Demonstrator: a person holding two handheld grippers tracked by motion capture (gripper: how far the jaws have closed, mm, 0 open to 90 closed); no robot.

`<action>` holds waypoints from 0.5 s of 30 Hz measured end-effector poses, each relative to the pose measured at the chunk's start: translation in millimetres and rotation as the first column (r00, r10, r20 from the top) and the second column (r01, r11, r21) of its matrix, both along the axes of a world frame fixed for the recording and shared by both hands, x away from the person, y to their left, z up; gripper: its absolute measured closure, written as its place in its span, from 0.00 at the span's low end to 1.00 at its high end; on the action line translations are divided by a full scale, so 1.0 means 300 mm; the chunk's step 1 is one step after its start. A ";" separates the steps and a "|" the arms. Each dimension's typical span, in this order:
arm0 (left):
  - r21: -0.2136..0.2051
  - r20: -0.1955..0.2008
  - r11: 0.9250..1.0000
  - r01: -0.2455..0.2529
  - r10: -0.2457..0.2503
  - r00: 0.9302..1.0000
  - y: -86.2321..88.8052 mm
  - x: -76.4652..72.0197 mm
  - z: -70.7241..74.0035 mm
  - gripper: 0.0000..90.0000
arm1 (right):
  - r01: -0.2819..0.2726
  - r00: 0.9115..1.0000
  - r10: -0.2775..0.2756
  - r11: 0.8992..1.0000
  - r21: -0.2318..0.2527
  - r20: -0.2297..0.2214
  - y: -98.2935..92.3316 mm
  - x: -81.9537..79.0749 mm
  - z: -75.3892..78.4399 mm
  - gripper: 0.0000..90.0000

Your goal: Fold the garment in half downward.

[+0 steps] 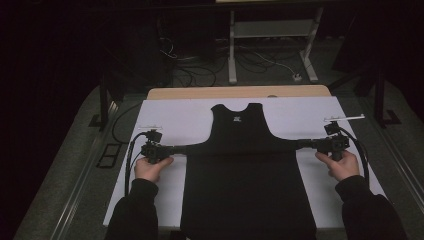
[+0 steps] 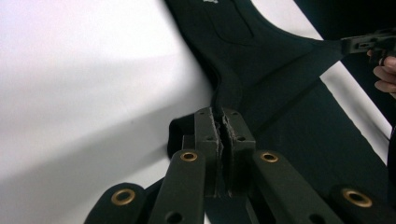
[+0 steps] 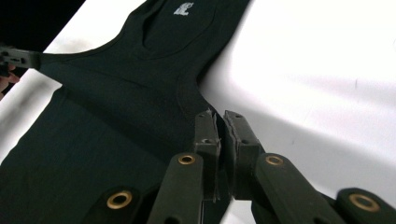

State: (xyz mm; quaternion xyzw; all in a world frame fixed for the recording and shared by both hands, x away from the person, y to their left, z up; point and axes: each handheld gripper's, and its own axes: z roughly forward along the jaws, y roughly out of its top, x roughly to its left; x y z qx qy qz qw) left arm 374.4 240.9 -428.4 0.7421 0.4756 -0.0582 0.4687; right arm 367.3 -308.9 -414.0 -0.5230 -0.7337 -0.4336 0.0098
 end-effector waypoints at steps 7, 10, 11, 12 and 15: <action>-0.001 -0.007 1.000 0.011 -0.011 1.000 0.002 -0.025 0.000 0.95 | -0.011 1.000 0.011 1.000 -0.005 -0.024 -0.006 -0.037 -0.011 0.92; 0.012 -0.010 1.000 0.026 -0.026 1.000 0.003 -0.037 -0.001 0.95 | -0.014 0.999 0.013 1.000 -0.009 -0.035 -0.005 -0.049 -0.016 0.92; 0.011 -0.013 0.999 0.032 -0.032 0.999 0.004 -0.042 -0.002 0.95 | -0.016 0.999 0.015 1.000 -0.011 -0.040 -0.006 -0.054 -0.016 0.92; 0.014 -0.017 0.999 0.036 -0.036 0.999 0.005 -0.046 -0.003 0.95 | -0.020 0.999 0.019 1.000 -0.019 -0.040 -0.007 -0.063 -0.017 0.92; 0.013 -0.020 0.999 0.043 -0.042 0.999 0.009 -0.061 -0.005 0.95 | -0.024 0.999 0.022 0.998 -0.053 -0.037 -0.005 -0.073 -0.014 0.92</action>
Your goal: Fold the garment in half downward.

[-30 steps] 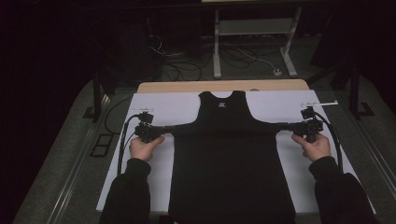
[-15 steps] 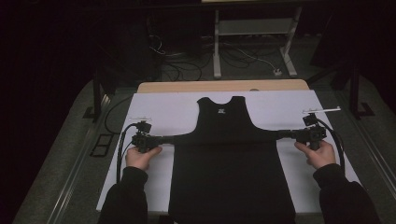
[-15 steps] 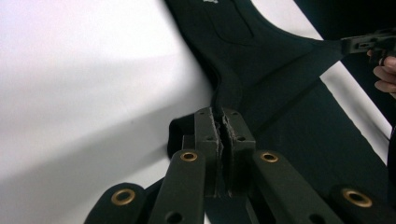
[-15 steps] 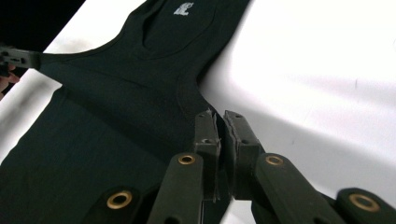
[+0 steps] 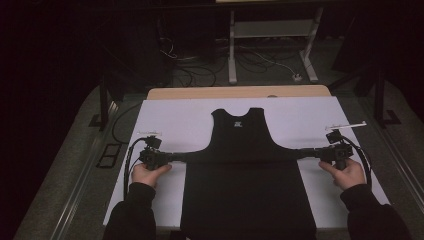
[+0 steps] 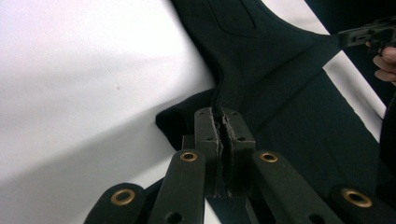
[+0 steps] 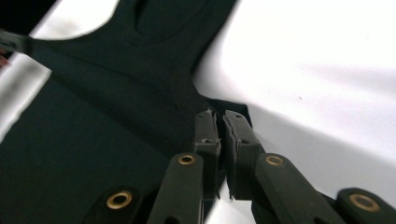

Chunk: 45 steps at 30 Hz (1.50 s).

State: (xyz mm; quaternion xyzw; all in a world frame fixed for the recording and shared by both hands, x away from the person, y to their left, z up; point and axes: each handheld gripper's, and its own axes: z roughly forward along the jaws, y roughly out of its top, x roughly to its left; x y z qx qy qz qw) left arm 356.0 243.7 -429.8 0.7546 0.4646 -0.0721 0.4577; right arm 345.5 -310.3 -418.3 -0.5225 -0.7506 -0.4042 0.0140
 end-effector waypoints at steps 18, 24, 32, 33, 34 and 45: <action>0.017 -0.027 0.998 0.064 -0.063 0.998 0.002 -0.076 0.002 0.95 | -0.035 0.999 0.034 0.999 -0.008 -0.041 -0.001 -0.077 0.002 0.92; 0.029 -0.053 0.997 0.076 -0.075 0.996 -0.005 -0.093 -0.005 0.95 | -0.049 0.996 0.048 0.999 -0.012 -0.074 -0.002 -0.102 -0.010 0.92; 0.048 -0.083 0.995 0.083 -0.079 0.993 -0.006 -0.096 -0.018 0.95 | -0.059 0.994 0.058 0.998 -0.017 -0.092 0.001 -0.124 -0.015 0.92; 0.051 -0.086 0.995 0.085 -0.081 0.993 -0.005 -0.095 -0.019 0.95 | -0.059 0.994 0.057 0.998 -0.020 -0.097 0.002 -0.126 -0.017 0.92; 0.051 -0.089 0.995 0.084 -0.079 0.993 -0.005 -0.096 -0.020 0.95 | -0.060 0.993 0.058 0.998 -0.019 -0.100 0.002 -0.127 -0.020 0.92; 0.080 -0.097 0.990 0.114 -0.106 0.990 -0.023 -0.103 -0.025 0.95 | -0.081 0.988 0.075 0.996 -0.036 -0.137 0.016 -0.143 -0.042 0.92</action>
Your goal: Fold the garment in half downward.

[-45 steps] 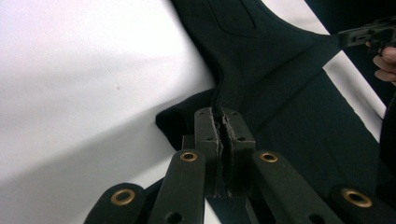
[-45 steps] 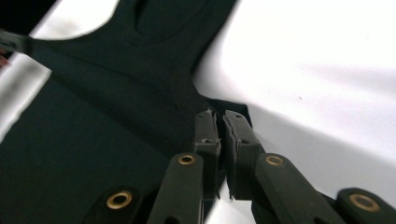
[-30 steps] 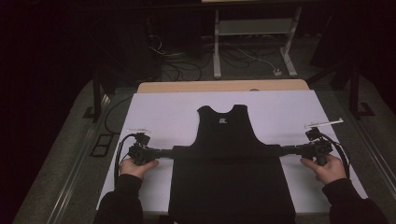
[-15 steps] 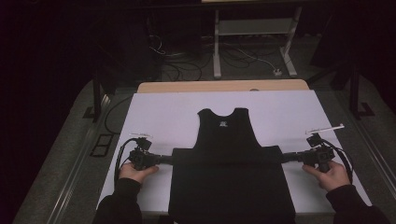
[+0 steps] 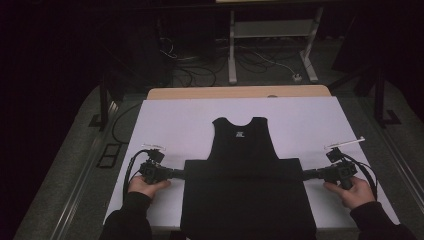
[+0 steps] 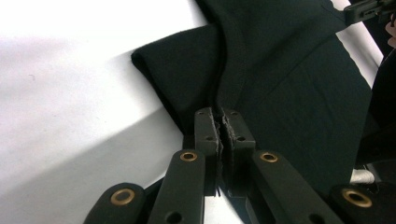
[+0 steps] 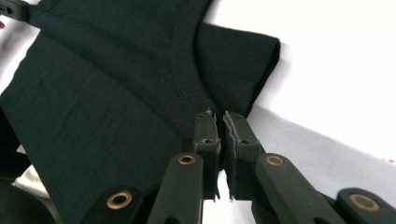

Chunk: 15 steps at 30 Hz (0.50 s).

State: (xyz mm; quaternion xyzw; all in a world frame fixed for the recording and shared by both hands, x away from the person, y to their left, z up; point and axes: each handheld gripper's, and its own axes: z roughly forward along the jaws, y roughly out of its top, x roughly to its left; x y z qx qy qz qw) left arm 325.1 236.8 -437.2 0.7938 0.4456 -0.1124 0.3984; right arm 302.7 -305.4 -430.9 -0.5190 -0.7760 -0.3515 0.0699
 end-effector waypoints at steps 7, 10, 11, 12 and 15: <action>0.019 -0.002 1.000 0.024 -0.024 1.000 -0.008 -0.002 -0.002 0.94 | -0.002 1.000 0.002 1.000 -0.014 -0.011 0.010 -0.008 -0.005 0.92; 0.014 -0.006 1.000 0.026 -0.026 1.000 -0.011 -0.002 0.000 0.94 | 0.000 1.000 -0.001 1.000 -0.014 -0.012 0.010 -0.009 -0.007 0.91; 0.024 -0.008 0.999 0.033 -0.033 0.999 -0.013 -0.001 0.002 0.93 | -0.005 1.000 0.005 1.000 -0.013 -0.009 0.010 -0.010 -0.006 0.90; 0.033 -0.001 0.999 0.040 -0.040 0.999 -0.014 0.000 0.001 0.93 | -0.017 1.000 0.017 1.000 -0.009 0.004 0.014 -0.012 -0.005 0.89; 0.058 0.019 0.997 0.047 -0.048 0.999 -0.024 -0.005 0.005 0.89 | -0.008 1.000 0.009 1.000 -0.030 0.028 0.019 -0.018 0.005 0.84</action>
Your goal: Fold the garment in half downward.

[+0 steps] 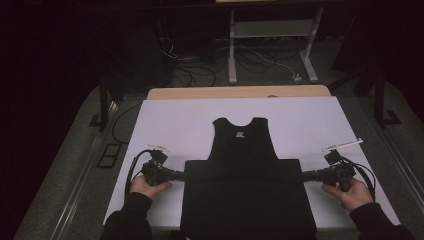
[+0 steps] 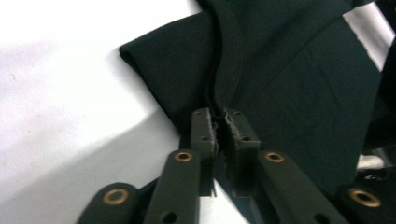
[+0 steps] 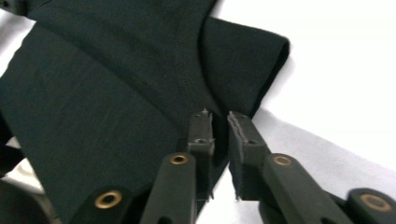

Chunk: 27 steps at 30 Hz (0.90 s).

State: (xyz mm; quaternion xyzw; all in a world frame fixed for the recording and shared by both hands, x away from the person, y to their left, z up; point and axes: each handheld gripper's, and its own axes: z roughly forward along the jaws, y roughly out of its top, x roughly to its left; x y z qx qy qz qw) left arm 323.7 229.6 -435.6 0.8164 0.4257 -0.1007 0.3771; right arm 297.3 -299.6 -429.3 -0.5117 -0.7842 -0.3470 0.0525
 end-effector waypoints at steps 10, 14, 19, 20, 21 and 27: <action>0.000 0.072 1.000 0.003 -0.003 0.997 -0.008 -0.012 0.020 0.57 | -0.004 0.996 0.004 1.000 0.000 0.094 0.006 -0.012 0.023 0.62; -0.019 0.094 1.000 -0.006 0.008 0.996 -0.001 -0.013 0.032 0.47 | -0.022 0.993 0.018 0.999 0.035 0.113 0.002 -0.015 0.035 0.49; -0.045 0.109 0.999 -0.009 0.014 0.994 0.006 -0.010 0.051 0.36 | -0.023 0.992 0.018 0.999 0.040 0.129 0.006 -0.012 0.044 0.35; -0.044 0.113 0.999 -0.008 0.013 0.993 0.005 -0.010 0.054 0.34 | -0.020 0.991 0.015 0.999 0.035 0.132 0.007 -0.011 0.045 0.31; -0.041 0.119 0.999 -0.002 0.007 0.993 0.004 -0.010 0.057 0.32 | -0.018 0.990 0.013 0.999 0.030 0.137 0.009 -0.010 0.048 0.28; 0.003 0.144 1.000 0.005 -0.005 0.989 -0.017 -0.006 0.070 0.16 | 0.000 0.989 -0.003 1.000 0.021 0.147 0.014 -0.002 0.061 0.14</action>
